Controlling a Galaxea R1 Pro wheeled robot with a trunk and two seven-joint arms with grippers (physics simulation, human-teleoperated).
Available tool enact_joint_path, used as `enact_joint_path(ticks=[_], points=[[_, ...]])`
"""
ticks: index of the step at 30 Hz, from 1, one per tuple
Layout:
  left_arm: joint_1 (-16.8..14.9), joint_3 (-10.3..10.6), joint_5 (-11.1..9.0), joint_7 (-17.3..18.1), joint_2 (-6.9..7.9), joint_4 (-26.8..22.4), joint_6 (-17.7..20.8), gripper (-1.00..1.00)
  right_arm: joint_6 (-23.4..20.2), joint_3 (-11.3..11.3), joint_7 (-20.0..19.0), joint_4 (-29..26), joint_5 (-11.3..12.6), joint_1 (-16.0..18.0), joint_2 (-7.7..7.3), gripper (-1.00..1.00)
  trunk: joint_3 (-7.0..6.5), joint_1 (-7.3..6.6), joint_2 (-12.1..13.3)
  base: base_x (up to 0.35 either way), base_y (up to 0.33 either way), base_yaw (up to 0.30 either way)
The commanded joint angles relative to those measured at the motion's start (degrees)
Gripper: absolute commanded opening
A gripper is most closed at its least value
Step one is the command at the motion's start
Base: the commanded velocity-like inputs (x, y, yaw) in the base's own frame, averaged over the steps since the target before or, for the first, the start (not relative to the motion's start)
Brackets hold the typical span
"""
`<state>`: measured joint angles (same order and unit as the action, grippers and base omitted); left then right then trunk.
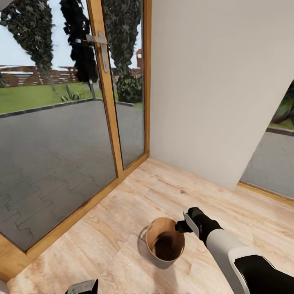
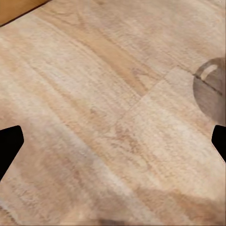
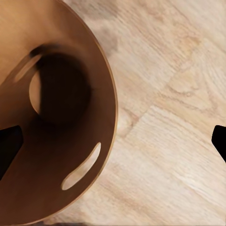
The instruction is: Put the three can of soda from the living room inside the tash can in the kitchen.
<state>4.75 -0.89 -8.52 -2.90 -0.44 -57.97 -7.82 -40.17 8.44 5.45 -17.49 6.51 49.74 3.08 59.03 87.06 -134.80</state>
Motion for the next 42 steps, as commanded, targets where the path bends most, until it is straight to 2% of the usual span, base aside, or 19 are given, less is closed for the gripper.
enact_joint_path(ticks=[1,5,10,17,21,32,42], points=[[0.0,-0.03,0.0,0.0,0.0,-0.5,0.24,1.0,0.0,0.0,0.0,0.0,0.0,0.0,0.0,1.0,0.19,0.23,-0.42,0.0,0.0,0.0],[0.0,-0.09,0.0,-0.04,0.0,-1.8,1.62,1.0,0.0,0.0,0.0,0.0,0.0,0.0,0.0,1.0,0.9,1.1,-2.02,0.0,0.0,0.0],[0.0,-0.17,-0.01,-0.06,0.0,-2.55,6.04,1.0,0.0,-0.02,0.0,0.0,0.0,0.0,0.04,1.0,1.8,2.2,-4.03,0.0,0.0,0.0],[0.0,-0.24,-0.01,-0.04,0.0,-7.43,10.39,1.0,0.0,0.0,0.0,0.0,0.0,0.0,0.0,1.0,3.06,3.74,-6.83,0.0,0.0,0.0],[-0.02,-0.28,-0.01,-0.07,0.0,-9.42,14.2,1.0,0.0,0.0,0.0,0.0,0.0,0.0,0.05,1.0,3.78,4.62,-8.44,0.0,0.0,0.0],[-0.8,-0.26,0.1,-0.21,-0.08,-16.43,22.46,1.0,0.0,0.0,-0.01,0.0,0.0,0.0,0.08,1.0,6.21,4.9,-8.58,0.0,0.0,0.0],[-0.88,-0.2,0.3,-0.32,-0.09,-22.3,26.5,1.0,0.0,0.0,-0.01,0.0,0.0,0.0,0.03,1.0,8.43,5.16,-8.72,0.0,0.0,0.0]])
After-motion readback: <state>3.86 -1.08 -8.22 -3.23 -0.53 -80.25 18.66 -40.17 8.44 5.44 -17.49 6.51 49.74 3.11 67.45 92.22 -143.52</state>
